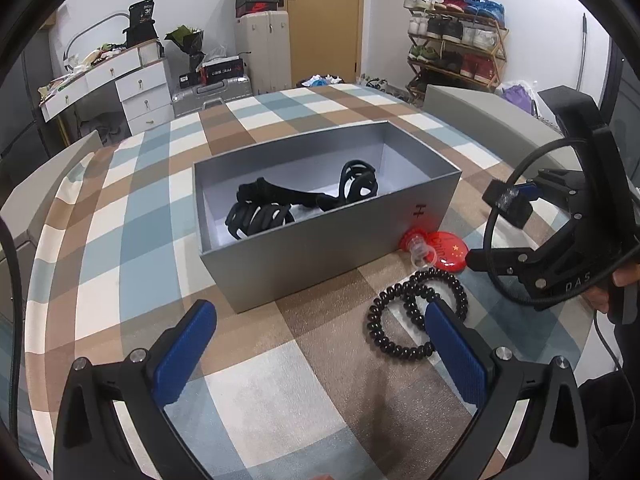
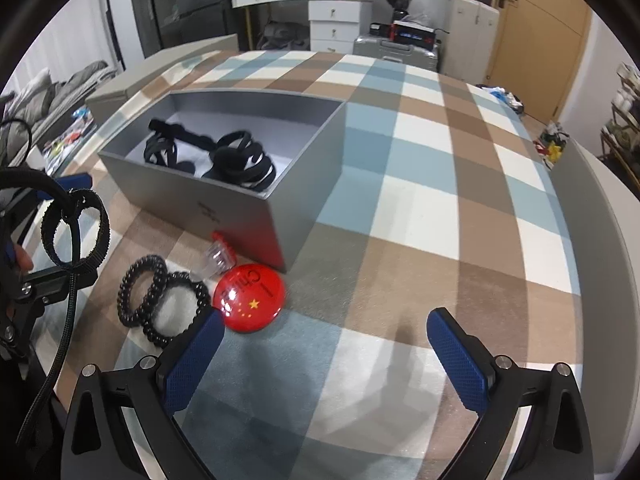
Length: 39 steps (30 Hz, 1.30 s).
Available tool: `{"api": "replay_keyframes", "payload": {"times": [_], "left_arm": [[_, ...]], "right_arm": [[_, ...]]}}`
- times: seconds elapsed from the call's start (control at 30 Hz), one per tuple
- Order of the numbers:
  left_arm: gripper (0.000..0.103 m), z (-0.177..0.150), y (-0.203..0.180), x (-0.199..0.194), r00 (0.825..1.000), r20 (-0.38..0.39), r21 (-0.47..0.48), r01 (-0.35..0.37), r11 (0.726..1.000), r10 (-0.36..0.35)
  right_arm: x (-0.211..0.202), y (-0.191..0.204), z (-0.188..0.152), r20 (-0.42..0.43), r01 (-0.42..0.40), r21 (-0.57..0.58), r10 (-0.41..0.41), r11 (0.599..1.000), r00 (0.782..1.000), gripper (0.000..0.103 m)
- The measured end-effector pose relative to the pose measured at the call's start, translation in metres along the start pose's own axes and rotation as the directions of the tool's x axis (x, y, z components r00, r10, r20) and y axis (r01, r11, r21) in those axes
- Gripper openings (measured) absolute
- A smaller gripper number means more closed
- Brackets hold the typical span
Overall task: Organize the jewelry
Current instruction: 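Lower the right gripper onto the red China badge and close it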
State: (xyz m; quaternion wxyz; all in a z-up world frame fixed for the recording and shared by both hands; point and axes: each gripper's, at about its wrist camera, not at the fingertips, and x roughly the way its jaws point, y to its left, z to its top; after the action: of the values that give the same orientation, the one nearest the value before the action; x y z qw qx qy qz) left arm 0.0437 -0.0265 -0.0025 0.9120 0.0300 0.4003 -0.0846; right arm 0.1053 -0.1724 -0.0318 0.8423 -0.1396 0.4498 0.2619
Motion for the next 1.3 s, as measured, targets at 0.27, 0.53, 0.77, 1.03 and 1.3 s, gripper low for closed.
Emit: {"api": "replay_keyframes", "payload": {"times": [0.27,0.53,0.77,1.03,1.3], "left_arm": [[0.102,-0.003,-0.01,0.001,1.0,-0.017,0.034,0.013,0.999,-0.012],[0.102,-0.004,-0.011,0.003,1.0,-0.029,0.038,0.009,0.999,-0.008],[0.102,-0.005,-0.012,0.004,0.999,-0.036,0.039,0.003,0.999,-0.002],[0.102,-0.005,-0.012,0.004,0.999,-0.038,0.041,0.001,0.999,0.0],[0.102,-0.005,-0.012,0.005,0.999,-0.041,0.042,0.001,0.999,0.0]], "right_arm": [[0.01,0.011,-0.001,-0.034,0.033,-0.041,-0.034,0.999,0.999,0.102],[0.012,0.017,0.002,-0.021,0.034,-0.023,-0.035,0.999,0.999,0.102],[0.012,0.022,0.004,0.003,0.034,-0.036,-0.034,0.999,0.999,0.095],[0.008,0.025,0.004,0.009,-0.032,-0.057,0.032,0.998,0.999,0.064],[0.007,0.025,0.004,0.011,-0.047,-0.057,0.048,0.997,0.999,0.047]]}}
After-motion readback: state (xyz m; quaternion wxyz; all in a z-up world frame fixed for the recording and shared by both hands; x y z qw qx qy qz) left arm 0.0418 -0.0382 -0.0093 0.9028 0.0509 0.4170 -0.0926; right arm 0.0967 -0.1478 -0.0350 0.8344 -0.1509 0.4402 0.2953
